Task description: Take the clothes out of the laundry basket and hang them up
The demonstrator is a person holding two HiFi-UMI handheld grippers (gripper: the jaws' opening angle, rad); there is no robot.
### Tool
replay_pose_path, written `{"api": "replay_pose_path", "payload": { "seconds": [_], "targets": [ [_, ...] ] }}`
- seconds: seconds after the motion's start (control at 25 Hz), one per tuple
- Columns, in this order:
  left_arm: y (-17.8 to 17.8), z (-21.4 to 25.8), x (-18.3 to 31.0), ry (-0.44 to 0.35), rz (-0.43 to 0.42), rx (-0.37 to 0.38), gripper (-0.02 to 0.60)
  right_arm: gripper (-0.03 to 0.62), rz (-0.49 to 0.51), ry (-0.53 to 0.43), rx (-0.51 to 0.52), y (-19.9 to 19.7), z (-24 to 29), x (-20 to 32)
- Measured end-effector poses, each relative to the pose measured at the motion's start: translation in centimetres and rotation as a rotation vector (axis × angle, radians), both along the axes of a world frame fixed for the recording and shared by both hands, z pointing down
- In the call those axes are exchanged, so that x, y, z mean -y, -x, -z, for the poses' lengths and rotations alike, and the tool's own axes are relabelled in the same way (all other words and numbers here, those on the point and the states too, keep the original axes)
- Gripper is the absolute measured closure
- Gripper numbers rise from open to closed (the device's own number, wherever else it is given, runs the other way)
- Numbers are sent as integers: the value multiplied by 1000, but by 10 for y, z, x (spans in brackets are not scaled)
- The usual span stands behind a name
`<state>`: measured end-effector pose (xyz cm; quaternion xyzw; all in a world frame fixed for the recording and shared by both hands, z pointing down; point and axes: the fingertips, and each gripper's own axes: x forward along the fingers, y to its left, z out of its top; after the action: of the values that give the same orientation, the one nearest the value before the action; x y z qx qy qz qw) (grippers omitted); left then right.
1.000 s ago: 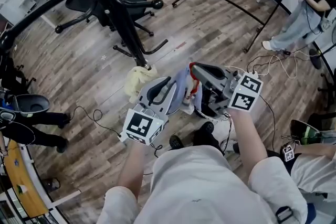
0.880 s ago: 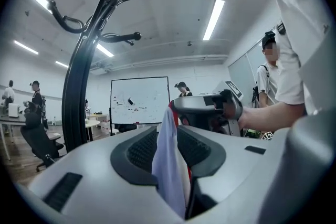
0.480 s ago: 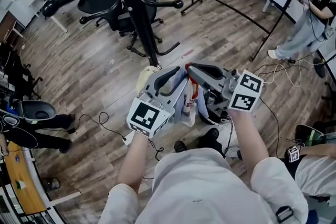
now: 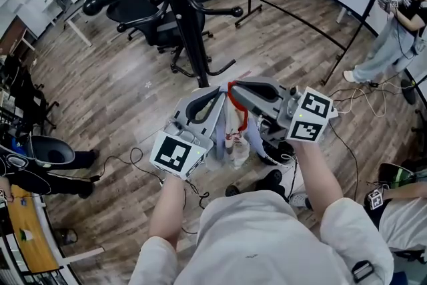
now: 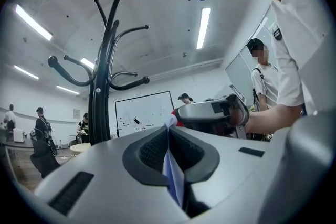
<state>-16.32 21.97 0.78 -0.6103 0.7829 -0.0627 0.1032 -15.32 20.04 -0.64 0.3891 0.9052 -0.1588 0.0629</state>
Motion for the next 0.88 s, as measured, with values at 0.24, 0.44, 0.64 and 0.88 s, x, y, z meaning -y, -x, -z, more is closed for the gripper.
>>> {"api": "replay_pose_path", "payload": {
  "seconds": [0.24,0.44,0.64,0.88],
  "targets": [
    [14,19,-17,-28,49,12,558,565,-56,-61,25,5,2,-7],
    [22,39,-25,-55,90,29,558,520,-156,-136,39,3,-8,-2],
    [29,59,-25,-48,109,72,558,453,-245,-279,20,5,-36,-20],
    [36,83,-25,-63,122,97,558,431,-295,-337,-48,11,-61,-29]
  ]
}}
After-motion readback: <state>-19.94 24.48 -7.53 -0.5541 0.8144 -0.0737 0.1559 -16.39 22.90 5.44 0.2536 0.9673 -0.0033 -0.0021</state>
